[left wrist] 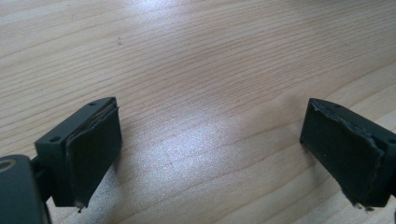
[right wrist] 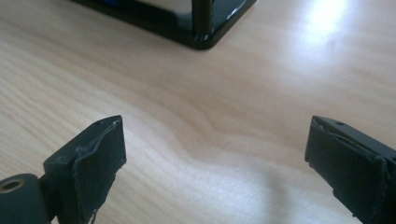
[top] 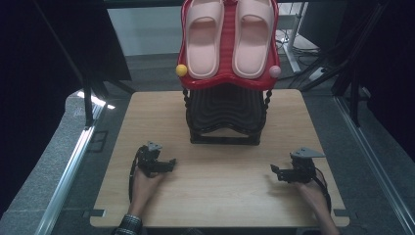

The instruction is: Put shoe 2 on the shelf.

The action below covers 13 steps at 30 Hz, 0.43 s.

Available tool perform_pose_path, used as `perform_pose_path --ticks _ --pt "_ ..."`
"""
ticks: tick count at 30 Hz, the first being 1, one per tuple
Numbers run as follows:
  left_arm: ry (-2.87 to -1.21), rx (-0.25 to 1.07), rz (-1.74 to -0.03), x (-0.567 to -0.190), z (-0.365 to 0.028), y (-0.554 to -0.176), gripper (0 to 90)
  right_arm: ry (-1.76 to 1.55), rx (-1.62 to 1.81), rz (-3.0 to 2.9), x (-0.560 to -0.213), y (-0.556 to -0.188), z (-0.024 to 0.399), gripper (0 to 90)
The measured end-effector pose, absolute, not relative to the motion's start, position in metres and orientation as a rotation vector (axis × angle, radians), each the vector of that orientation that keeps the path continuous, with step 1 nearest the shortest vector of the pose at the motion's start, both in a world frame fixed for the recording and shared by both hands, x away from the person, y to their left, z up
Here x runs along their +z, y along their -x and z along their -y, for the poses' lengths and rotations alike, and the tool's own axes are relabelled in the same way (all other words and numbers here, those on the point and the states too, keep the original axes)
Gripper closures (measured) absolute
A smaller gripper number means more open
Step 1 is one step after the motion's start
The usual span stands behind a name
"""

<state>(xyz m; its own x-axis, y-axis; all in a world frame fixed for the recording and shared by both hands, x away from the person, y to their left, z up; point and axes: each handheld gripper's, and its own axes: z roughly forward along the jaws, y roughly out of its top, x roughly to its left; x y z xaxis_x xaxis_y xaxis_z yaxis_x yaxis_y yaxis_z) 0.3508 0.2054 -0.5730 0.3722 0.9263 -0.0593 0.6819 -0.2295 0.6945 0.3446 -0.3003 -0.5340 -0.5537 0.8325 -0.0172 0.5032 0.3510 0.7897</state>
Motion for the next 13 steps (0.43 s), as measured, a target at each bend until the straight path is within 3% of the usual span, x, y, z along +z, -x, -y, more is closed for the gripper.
perform_pose_path --ticks 13 --pt "-1.996 0.491 -1.386 -0.573 -0.205 -0.350 5.0 -1.167 0.928 -2.308 -0.551 -0.343 0.290 5.3"
